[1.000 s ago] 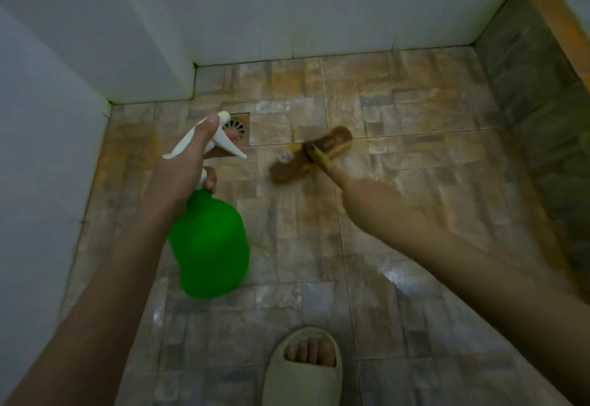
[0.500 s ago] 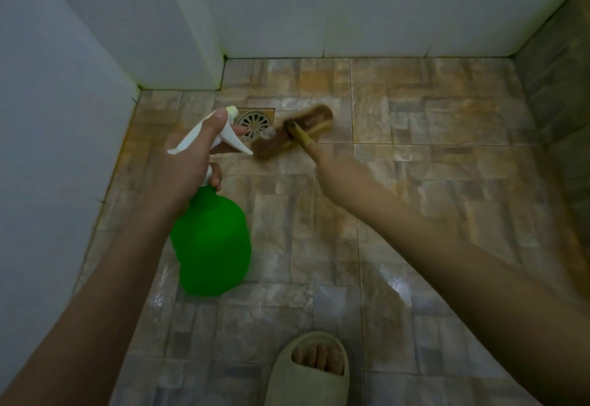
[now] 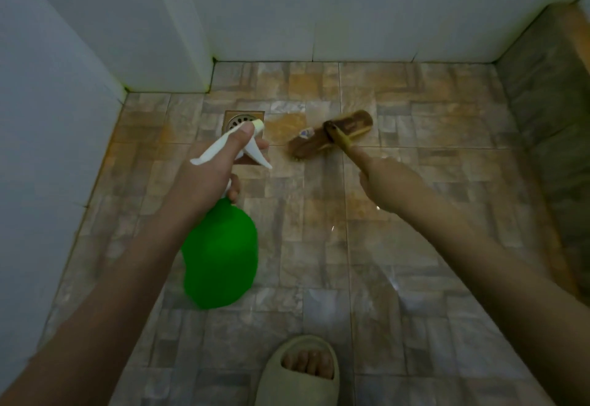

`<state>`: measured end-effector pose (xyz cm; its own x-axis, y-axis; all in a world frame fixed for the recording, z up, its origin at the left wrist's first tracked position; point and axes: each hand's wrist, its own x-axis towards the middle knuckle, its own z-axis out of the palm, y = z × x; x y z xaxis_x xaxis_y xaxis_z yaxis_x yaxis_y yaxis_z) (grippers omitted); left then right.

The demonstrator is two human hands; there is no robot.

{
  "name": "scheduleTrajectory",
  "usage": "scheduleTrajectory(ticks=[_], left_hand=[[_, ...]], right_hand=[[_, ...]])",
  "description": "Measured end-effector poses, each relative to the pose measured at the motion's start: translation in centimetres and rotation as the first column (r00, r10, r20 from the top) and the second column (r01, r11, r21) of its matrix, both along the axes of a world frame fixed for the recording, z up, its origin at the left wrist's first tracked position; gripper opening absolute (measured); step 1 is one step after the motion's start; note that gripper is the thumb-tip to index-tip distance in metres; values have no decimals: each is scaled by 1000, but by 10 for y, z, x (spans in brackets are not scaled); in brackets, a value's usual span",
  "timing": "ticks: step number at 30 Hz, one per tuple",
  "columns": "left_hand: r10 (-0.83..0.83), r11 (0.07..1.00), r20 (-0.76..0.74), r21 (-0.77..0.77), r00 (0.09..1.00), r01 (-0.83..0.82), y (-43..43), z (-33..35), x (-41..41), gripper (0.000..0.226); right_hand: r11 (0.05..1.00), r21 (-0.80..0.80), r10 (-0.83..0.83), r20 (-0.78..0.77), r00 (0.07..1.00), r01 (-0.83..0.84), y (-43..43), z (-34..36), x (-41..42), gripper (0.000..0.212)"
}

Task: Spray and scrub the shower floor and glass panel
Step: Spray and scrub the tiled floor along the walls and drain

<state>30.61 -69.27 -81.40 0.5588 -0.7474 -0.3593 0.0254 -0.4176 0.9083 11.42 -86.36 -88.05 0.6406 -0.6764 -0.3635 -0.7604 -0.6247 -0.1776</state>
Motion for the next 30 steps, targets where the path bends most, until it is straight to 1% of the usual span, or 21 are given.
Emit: scheduleTrajectory(ticks=[2, 4, 6, 7, 10, 12, 14, 15, 17, 18, 19, 20, 21, 22, 24, 26, 27, 29, 30], left_hand=[[-56, 998, -15, -16, 998, 56, -7, 0, -8, 24], [-91, 996, -38, -21, 995, 90, -14, 1, -15, 25], [-103, 995, -40, -20, 994, 102, -21, 4, -23, 25], [-114, 993, -26, -24, 993, 114, -25, 5, -28, 28], [-133, 990, 3, -44, 991, 133, -34, 8, -39, 23], [-131, 990, -3, -52, 991, 130, -37, 10, -43, 21], [-133, 989, -23, -71, 991, 131, -40, 12, -46, 21], [-141, 987, -32, -84, 989, 138, -41, 12, -47, 22], [-152, 985, -34, -87, 988, 148, -44, 12, -49, 24], [-147, 986, -31, -81, 989, 144, -46, 12, -50, 24], [-142, 987, -29, -75, 989, 139, -48, 11, -51, 25], [-140, 988, -25, -67, 990, 138, -49, 11, -53, 25], [-146, 988, -16, -59, 989, 145, -51, 11, -54, 25], [-151, 987, -7, -48, 988, 151, -52, 11, -56, 26], [-155, 987, 8, -47, 988, 155, -54, 13, -59, 31], [-148, 988, 16, -52, 989, 149, -57, 14, -62, 31], [-144, 989, 20, -42, 989, 144, -59, 13, -62, 28], [-142, 990, 13, -15, 990, 142, -63, 13, -65, 22], [-146, 989, 1, -6, 989, 146, -65, 12, -67, 22]], right_hand=[[999, 25, -34, -27, 999, 35, 5, 6, -28, 81], [1000, 2, -28, -92, 995, 28, 33, 12, -67, 87], [999, -17, -39, -61, 997, 38, 43, 13, -79, 90], [998, -34, -58, -38, 998, 57, 33, 11, -74, 89], [988, -25, -153, 10, 988, 153, -16, 0, -54, 82], [988, -42, -151, -15, 988, 150, -30, 6, -64, 81], [991, -83, -115, -86, 990, 108, -17, 17, -98, 80], [990, -98, -113, -136, 984, 100, -2, 23, -116, 76], [990, -70, -133, -239, 962, 120, 20, 32, -138, 60], [991, -72, -128, -233, 964, 114, 16, 29, -136, 60], [990, -102, -110, -190, 976, 92, 5, 26, -129, 68], [984, -136, -128, -111, 986, 113, -12, 18, -119, 76], [976, -149, -165, -31, 986, 159, -30, 12, -108, 79], [970, -142, -201, -3, 980, 198, -47, 9, -97, 81], [960, -180, -217, 4, 976, 214, -65, 2, -96, 85], [958, -257, -149, -55, 987, 131, -53, 1, -121, 85], [955, -284, -120, -90, 989, 90, -34, 1, -138, 85], [970, -230, -105, -111, 988, 77, 0, 5, -166, 89], [973, -213, -117, -140, 983, 85, -1, 5, -169, 91]])
